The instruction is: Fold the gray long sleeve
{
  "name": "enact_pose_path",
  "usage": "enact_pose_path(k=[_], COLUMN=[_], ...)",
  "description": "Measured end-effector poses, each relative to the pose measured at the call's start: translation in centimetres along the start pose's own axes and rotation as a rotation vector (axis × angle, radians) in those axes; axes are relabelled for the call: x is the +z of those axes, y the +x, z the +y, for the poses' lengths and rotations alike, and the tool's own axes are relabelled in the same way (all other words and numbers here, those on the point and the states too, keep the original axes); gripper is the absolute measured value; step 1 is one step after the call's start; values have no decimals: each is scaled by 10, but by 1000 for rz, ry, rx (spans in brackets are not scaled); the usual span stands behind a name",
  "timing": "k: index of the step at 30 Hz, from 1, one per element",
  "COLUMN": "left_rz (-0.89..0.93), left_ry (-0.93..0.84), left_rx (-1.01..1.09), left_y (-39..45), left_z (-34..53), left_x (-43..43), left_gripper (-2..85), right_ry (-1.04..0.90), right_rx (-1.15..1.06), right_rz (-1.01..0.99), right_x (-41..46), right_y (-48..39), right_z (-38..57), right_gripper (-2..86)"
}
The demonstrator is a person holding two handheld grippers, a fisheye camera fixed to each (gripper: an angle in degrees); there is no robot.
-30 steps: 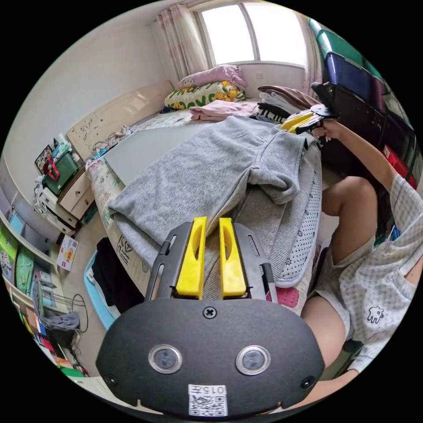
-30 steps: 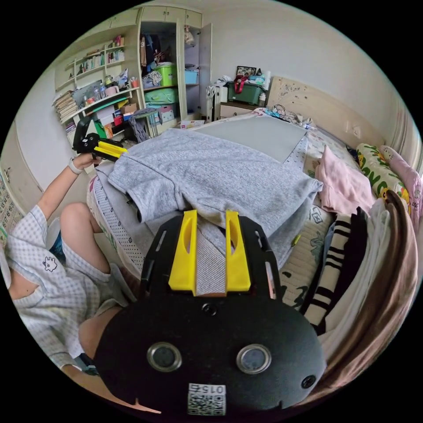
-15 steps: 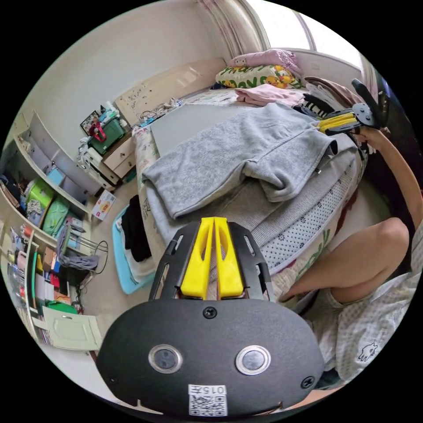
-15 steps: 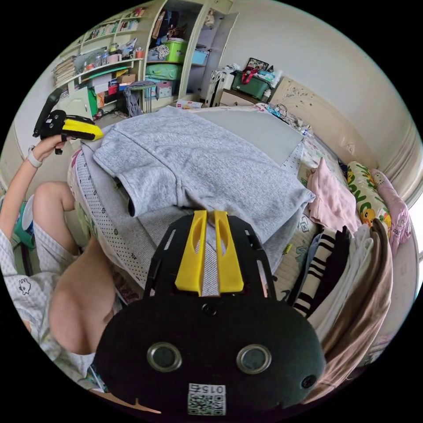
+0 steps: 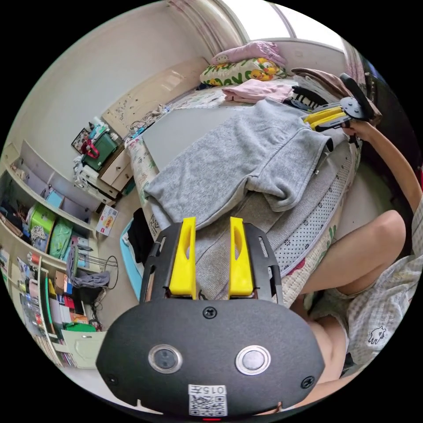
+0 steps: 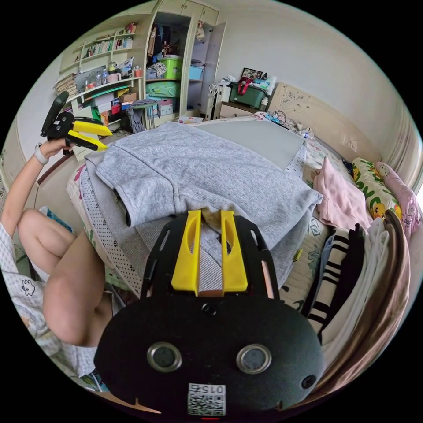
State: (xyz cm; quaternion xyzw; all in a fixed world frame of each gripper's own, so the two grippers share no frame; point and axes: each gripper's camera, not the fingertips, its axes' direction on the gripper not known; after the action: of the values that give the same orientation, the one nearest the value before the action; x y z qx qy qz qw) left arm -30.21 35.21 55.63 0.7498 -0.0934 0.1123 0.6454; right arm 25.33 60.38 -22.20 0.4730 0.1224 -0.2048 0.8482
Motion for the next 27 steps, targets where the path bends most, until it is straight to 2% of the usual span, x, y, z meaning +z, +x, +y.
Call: enact_pose_path(k=[6,11,19,27], left_rz=[45,103,109,192], left_ry=[22,130,390,451], left_rx=[94,163,156,262], left_y=[7,-11,-37,-78], left_z=[-1,30,91,112], left_x=[40,42,7,7], left_gripper=[88,21,7,5], right_ry=[35,94,271,257], right_rx=[19,-24,-60,-152], right_rz=[40,38,-8,-47], right_x=[-11,-38,-91,-123], right_y=[-10,-10,4,30], right_z=[13,30,41,18], right_gripper=[36,-6,-10,-9])
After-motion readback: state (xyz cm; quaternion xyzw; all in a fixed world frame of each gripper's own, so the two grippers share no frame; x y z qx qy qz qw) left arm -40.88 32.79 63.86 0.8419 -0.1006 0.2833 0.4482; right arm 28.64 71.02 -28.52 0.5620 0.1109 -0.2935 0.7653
